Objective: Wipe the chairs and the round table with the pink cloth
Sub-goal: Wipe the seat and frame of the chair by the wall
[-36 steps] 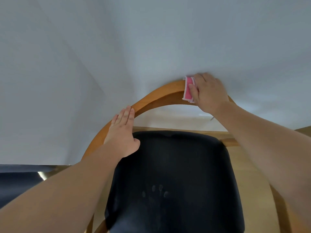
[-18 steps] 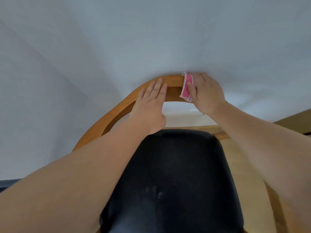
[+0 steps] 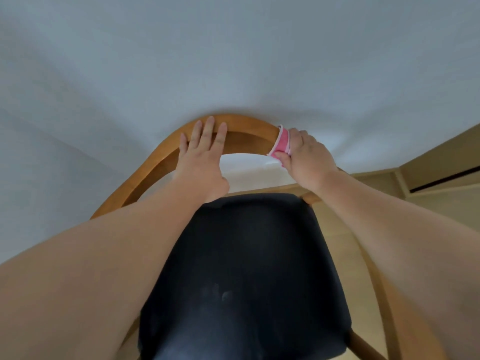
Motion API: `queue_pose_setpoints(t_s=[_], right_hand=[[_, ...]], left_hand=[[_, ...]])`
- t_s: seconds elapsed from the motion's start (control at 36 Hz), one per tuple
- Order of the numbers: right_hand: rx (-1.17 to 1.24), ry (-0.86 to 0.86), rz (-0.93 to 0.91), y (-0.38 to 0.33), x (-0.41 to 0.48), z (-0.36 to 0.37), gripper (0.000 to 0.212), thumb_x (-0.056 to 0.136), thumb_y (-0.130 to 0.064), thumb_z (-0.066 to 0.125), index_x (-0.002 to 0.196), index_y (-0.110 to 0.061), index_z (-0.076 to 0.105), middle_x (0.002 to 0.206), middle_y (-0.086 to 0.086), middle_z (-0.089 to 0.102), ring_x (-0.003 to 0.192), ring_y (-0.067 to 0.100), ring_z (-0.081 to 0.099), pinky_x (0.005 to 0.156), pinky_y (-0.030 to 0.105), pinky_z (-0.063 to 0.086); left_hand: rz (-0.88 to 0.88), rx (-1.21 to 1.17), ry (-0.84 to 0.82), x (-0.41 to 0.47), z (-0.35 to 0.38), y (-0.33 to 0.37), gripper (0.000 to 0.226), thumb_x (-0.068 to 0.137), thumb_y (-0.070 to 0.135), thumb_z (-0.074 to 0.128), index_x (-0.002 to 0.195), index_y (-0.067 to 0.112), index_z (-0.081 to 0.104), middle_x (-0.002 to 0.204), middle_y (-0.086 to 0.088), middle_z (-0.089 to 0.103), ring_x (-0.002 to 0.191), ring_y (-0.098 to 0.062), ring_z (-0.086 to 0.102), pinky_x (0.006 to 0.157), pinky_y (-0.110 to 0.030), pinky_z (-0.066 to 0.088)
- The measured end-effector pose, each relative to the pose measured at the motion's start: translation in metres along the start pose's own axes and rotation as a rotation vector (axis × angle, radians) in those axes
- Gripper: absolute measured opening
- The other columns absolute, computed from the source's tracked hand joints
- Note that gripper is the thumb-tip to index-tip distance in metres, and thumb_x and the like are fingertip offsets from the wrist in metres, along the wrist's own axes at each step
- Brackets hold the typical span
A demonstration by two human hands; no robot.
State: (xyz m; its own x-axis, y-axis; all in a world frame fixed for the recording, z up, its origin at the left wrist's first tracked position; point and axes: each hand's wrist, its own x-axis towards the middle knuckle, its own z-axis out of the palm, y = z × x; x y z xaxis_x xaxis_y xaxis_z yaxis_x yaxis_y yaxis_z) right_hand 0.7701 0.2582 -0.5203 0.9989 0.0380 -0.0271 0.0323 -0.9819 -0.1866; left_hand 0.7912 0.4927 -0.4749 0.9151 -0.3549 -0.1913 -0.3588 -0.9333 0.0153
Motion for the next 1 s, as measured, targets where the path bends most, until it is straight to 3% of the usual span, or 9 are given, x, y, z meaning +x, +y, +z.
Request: queue_pose_setpoints(t_s=[0.17, 0.56, 0.81, 0.94, 1.0], right_hand=[[-0.128, -0.082, 0.051, 0.02, -0.023, -0.003, 0.052, 0.098, -0.05, 0.042, 0.127, -0.007, 0.037, 0.106, 0.01, 0.054, 0.089, 0.026, 0.056, 0.069, 0.035, 0.048], [-0.154, -0.099, 0.147, 0.042, -0.072, -0.012, 0.051, 0.096, -0.043, 0.046, 0.131, -0.009, 0.034, 0.108, 0.011, 0.053, 0.089, 0.026, 0.055, 0.067, 0.034, 0.042], [-0.074, -0.119, 0.289, 0.053, -0.118, -0.018, 0.071, 0.096, -0.052, 0.039, 0.146, -0.005, 0.02, 0.13, 0.016, 0.048, 0.112, 0.031, 0.054, 0.086, 0.04, 0.051], [-0.058, -0.118, 0.32, 0.056, -0.141, -0.02, 0.074, 0.096, -0.054, 0.035, 0.148, -0.006, 0.016, 0.134, 0.016, 0.044, 0.115, 0.03, 0.051, 0.089, 0.039, 0.049], [-0.051, -0.122, 0.32, 0.056, -0.144, -0.021, 0.074, 0.096, -0.055, 0.035, 0.149, -0.007, 0.015, 0.136, 0.015, 0.043, 0.116, 0.03, 0.05, 0.089, 0.038, 0.048]], left_hand=[[-0.006, 0.016, 0.011, 0.002, 0.003, -0.002, 0.112, 0.071, 0.026, 0.063, 0.146, 0.026, -0.02, 0.156, -0.001, -0.022, 0.142, -0.023, -0.02, 0.115, -0.048, -0.006], [-0.035, 0.042, 0.02, 0.002, 0.006, -0.002, 0.114, 0.067, 0.026, 0.063, 0.145, 0.029, -0.021, 0.155, 0.002, -0.023, 0.142, -0.022, -0.02, 0.113, -0.05, -0.007], [-0.067, 0.053, -0.046, 0.002, 0.002, -0.002, 0.115, 0.068, 0.027, 0.064, 0.143, 0.031, -0.023, 0.154, 0.004, -0.025, 0.142, -0.022, -0.021, 0.111, -0.059, 0.0], [-0.119, 0.161, -0.046, -0.001, -0.005, 0.021, 0.103, 0.076, 0.031, 0.054, 0.147, 0.016, -0.019, 0.156, -0.007, -0.022, 0.143, -0.027, -0.018, 0.111, -0.057, -0.001], [-0.048, 0.232, -0.008, -0.002, -0.008, 0.041, 0.095, 0.079, 0.029, 0.048, 0.148, 0.012, -0.015, 0.156, -0.009, -0.02, 0.143, -0.026, -0.018, 0.112, -0.053, -0.006]])
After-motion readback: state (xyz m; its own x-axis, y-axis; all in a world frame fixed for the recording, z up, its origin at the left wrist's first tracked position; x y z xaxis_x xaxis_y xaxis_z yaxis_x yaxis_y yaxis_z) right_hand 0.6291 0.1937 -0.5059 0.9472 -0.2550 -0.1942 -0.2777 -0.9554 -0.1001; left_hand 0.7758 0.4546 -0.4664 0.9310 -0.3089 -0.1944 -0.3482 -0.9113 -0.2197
